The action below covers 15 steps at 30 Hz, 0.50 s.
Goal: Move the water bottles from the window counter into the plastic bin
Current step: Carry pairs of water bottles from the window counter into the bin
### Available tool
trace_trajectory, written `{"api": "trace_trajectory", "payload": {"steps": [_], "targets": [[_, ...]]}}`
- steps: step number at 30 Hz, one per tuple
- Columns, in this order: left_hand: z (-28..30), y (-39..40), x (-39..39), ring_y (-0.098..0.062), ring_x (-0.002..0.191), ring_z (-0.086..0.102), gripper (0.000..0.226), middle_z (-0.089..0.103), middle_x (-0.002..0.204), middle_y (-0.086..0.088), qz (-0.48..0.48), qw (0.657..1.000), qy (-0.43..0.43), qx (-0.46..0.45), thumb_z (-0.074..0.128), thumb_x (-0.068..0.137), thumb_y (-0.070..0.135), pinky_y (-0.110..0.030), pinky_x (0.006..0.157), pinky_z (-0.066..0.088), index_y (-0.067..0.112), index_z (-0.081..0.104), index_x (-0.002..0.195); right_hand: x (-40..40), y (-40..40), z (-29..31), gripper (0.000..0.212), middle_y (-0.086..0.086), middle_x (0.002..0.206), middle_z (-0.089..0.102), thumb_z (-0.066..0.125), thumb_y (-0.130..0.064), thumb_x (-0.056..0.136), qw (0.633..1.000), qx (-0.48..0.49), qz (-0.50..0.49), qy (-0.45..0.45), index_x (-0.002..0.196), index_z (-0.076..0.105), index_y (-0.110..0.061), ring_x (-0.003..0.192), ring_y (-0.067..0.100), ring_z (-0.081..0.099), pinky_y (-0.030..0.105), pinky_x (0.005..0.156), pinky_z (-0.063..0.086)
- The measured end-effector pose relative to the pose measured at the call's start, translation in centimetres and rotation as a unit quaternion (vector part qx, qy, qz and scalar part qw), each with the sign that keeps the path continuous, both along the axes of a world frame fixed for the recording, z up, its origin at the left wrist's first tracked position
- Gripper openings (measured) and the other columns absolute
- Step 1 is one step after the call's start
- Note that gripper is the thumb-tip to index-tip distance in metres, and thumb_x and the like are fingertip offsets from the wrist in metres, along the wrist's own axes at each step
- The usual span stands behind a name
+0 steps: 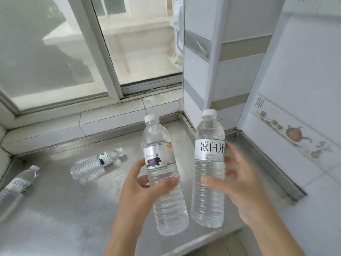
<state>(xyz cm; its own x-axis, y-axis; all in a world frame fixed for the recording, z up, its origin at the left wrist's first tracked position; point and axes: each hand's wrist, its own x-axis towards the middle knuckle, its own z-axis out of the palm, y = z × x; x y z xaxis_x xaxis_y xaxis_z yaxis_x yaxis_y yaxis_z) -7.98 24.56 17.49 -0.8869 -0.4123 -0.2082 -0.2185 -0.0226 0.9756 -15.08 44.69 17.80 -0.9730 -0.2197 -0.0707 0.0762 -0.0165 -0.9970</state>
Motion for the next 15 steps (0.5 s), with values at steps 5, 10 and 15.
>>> {"api": "trace_trajectory", "payload": {"steps": [5, 10, 15], "targets": [[0.6, 1.6, 3.6, -0.022, 0.079, 0.077, 0.076, 0.079, 0.099, 0.005, -0.08, 0.997, 0.017, 0.003, 0.089, 0.039, 0.045, -0.037, 0.07, 0.054, 0.044, 0.064, 0.111, 8.1, 3.3, 0.8, 0.096, -0.004, 0.108, 0.071, 0.087, -0.028, 0.035, 0.997, 0.006, -0.083, 0.0, 0.121, 0.053, -0.053, 0.098, 0.028, 0.065, 0.051, 0.083, 0.056], [1.1, 5.6, 5.7, -0.021, 0.083, 0.076, 0.075, 0.077, 0.102, 0.008, -0.182, 0.983, 0.028, 0.004, 0.09, 0.041, 0.042, -0.038, 0.074, 0.058, 0.045, 0.065, 0.112, 14.2, 7.4, 1.5, 0.093, -0.008, 0.106, 0.072, 0.087, -0.018, 0.041, 0.986, 0.036, -0.165, 0.01, 0.119, 0.054, -0.053, 0.086, 0.013, 0.069, 0.034, 0.072, 0.056], [2.1, 11.0, 7.4, -0.017, 0.081, 0.077, 0.07, 0.077, 0.103, 0.01, -0.31, 0.949, 0.053, -0.002, 0.091, 0.042, 0.039, -0.026, 0.066, 0.058, 0.044, 0.067, 0.108, 20.3, 11.7, 2.4, 0.096, -0.011, 0.11, 0.071, 0.087, -0.028, 0.036, 0.962, 0.061, -0.265, 0.011, 0.121, 0.051, -0.055, 0.09, 0.014, 0.069, 0.043, 0.08, 0.056]]}}
